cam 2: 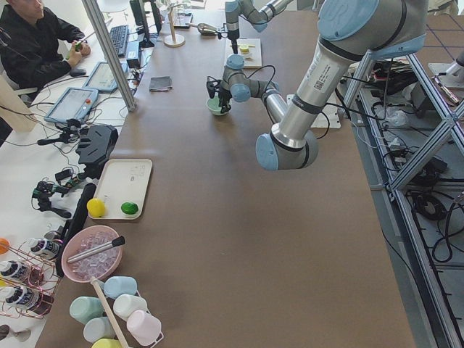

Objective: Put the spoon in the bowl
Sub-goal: 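Slide the green bowl to table center with left gripper while right reaches spoon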

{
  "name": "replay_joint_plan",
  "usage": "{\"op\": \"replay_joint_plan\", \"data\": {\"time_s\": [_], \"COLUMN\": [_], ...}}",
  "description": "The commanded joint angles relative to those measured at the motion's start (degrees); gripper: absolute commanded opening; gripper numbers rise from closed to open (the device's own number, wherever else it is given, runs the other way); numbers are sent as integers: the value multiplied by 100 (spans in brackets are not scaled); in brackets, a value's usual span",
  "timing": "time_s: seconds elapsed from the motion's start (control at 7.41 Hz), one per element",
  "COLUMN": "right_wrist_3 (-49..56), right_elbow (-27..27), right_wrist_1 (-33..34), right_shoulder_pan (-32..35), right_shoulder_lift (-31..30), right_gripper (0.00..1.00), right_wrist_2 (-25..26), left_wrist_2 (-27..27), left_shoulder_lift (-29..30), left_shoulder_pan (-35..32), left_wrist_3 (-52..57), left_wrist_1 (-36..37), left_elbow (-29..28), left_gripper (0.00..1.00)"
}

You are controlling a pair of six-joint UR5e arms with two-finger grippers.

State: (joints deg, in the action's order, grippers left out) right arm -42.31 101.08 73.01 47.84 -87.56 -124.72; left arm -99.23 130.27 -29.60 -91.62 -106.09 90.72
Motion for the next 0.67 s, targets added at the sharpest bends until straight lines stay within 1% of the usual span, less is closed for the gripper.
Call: {"op": "replay_joint_plan", "data": {"time_s": [0.0,0.13,0.27,0.4,0.54], "right_wrist_3": [-5,-5,4,4,4], "right_elbow": [8,0,0,0,43], "right_wrist_1": [3,2,2,2,2], "right_shoulder_pan": [-108,-143,-213,-222,-222], "right_shoulder_lift": [-33,-42,-85,-103,-112], "right_gripper": [90,56,49,26,0], "right_wrist_2": [9,26,226,246,185], "left_wrist_2": [-17,-35,-35,-44,-44], "left_shoulder_lift": [-19,-27,-45,-45,-36], "left_shoulder_pan": [-63,-203,-282,-327,-362], "left_wrist_3": [3,3,12,21,30], "left_wrist_1": [52,88,97,97,97], "left_elbow": [305,349,393,394,394], "left_gripper": [97,94,94,95,95]}}
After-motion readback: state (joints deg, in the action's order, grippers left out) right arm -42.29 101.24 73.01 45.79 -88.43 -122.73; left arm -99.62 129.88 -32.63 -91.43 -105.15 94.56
